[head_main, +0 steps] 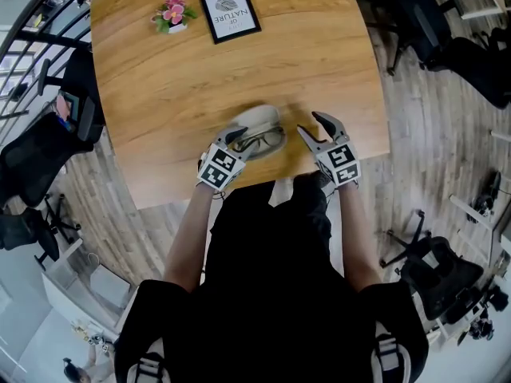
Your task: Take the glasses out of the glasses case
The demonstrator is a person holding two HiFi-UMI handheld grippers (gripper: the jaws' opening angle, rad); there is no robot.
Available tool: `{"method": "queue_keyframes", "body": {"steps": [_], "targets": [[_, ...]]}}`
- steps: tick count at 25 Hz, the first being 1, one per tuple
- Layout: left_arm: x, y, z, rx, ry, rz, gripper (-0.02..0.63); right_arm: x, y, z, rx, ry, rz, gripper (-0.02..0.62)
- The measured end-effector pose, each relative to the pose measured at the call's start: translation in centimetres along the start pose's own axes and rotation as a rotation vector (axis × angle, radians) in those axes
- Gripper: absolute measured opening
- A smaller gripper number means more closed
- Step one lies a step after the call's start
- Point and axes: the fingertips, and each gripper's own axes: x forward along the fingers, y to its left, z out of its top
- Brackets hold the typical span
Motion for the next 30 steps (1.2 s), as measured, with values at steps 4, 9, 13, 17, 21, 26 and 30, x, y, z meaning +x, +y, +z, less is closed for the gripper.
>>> {"method": "queue_keyframes", "body": {"steps": [4,9,13,17,21,26,30], "targets": [[1.6,-0.4,-0.5,0.058,0.05,-0.047,0.148,0.2,-0.2,-0.6,0.007,0.024,-0.013,0.229],[3.3,-1.7,-1.5,0.128,0.146,-0.097,0.134,-0.2,-0.1,-1.7,0.03,0.042,-0.018,0.229],[4.1,-1.9,-2.0,0.161,0.185,-0.087,0.092,-0.4,0.2,-0.6,0.064,0.006,-0.012,0.229],[4.6,-2.0,-2.2,0.152,0.201,-0.079,0.092,-0.8,0.4,0.8,0.058,-0.028,-0.019,0.229],[5.0,-1.7,-2.4,0.16,0.213,-0.074,0.065,-1.2,0.5,0.6,0.058,-0.029,-0.032,0.229],[5.0,-1.8,-2.4,0.167,0.224,-0.075,0.054,-2.1,0.3,-0.1,0.074,-0.027,-0.055,0.229],[4.8,-1.7,-2.3,0.151,0.218,-0.075,0.041,-2.7,0.2,0.1,0.073,-0.034,-0.068,0.227]]}}
